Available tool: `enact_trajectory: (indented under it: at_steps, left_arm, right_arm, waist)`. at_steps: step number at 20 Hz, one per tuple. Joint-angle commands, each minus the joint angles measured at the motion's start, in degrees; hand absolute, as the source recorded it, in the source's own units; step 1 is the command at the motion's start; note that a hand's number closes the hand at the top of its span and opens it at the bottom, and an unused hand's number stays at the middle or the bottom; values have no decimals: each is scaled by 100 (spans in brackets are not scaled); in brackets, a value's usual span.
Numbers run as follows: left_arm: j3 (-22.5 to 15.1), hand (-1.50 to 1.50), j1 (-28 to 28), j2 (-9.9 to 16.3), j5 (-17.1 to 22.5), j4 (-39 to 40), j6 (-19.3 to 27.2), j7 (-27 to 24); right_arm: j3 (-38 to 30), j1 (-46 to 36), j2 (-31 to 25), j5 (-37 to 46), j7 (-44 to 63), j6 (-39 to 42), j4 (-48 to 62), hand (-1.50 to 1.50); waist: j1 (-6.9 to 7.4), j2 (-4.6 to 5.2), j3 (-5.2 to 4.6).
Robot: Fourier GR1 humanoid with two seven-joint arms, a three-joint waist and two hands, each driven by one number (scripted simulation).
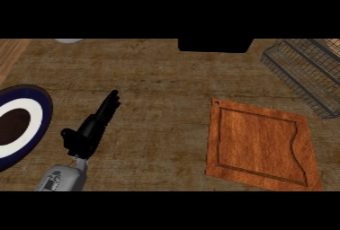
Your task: Pick the cupcake from the cutting board and place it in the tiered basket
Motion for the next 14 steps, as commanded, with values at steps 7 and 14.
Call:
enact_trajectory:
  at_steps: [7,14]
  left_arm:
    - [119,0,32,-11,-60,55,-141,-87]
    - [-3,0,-103,-315,-218,68,35,63]
  right_arm:
    - [1212,-2375,596,554,-805,53,2802,150]
    - [1314,-3621,1025,1085,-1675,-290,4767,150]
  waist:
    - [69,20,5]
    - [69,32,9]
